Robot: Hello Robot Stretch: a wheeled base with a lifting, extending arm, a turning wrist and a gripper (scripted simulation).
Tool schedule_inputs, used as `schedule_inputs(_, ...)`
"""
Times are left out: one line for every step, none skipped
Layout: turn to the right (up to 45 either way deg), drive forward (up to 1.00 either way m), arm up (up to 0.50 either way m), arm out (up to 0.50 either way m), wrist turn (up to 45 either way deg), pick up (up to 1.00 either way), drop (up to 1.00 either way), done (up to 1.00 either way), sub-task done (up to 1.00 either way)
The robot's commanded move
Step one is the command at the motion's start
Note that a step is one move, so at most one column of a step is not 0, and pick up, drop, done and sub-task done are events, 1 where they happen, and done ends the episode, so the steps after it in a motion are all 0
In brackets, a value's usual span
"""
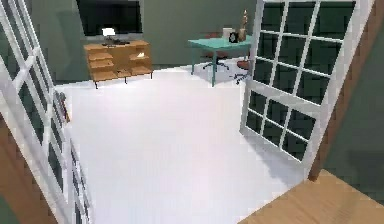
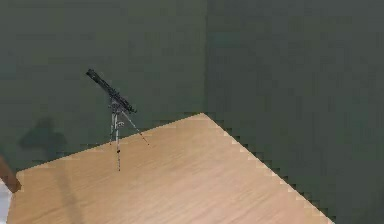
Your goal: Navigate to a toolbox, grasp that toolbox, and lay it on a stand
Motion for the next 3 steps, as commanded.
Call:
schedule_inputs(0.0, 1.0, 0.0, 0.0, 0.0, 0.0, 0.0, 0.0, 0.0)
schedule_inputs(0.0, 1.0, 0.0, 0.0, 0.0, 0.0, 0.0, 0.0, 0.0)
schedule_inputs(-15.0, 0.0, 0.0, 0.0, 0.0, 0.0, 0.0, 0.0, 0.0)
